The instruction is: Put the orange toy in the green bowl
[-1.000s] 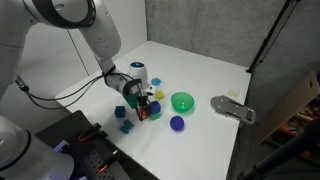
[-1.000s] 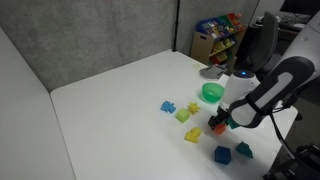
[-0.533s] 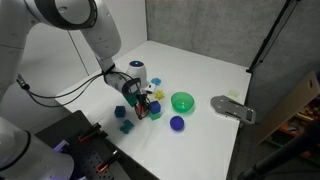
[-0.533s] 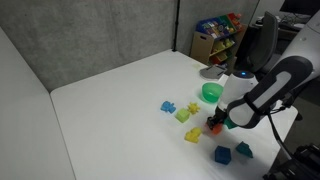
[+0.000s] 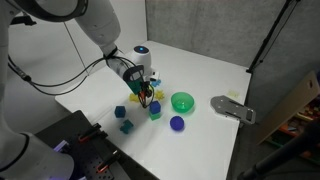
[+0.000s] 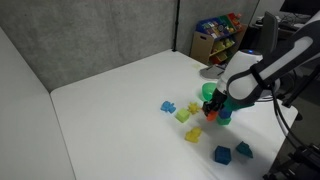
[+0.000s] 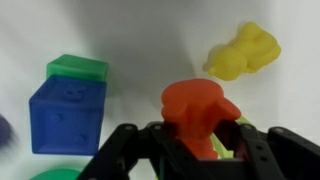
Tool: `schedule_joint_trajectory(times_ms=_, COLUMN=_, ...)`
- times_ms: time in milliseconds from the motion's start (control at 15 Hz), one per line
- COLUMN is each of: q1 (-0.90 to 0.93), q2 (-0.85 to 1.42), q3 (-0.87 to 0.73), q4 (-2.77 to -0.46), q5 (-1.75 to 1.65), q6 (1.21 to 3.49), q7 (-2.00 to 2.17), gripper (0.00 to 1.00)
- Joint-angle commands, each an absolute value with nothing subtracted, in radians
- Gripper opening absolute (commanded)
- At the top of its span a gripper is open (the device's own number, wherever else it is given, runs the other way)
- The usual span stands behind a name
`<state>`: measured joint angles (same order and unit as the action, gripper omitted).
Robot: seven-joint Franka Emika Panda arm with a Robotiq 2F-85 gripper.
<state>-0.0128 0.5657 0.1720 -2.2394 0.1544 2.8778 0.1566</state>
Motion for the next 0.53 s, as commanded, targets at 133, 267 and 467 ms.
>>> schedule_joint_trajectory(times_ms=133, q1=-0.043, q2=0.527, q3=0.131, q4=-2.160, q5=0.194, q6=2.779, q7=0.123, gripper=0.13)
schedule_joint_trajectory(times_ms=267, q1=-0.028, q2=0.537, q3=0.078, q4=-2.132, q5=0.176, q6=2.783, q7=0.144, gripper=0.12)
schedule_joint_trajectory(times_ms=467, q1=0.001, q2=0.566, q3=-0.014, q4=-2.088, q5=0.145, q6=2.798, q7=0.177, gripper=0.12)
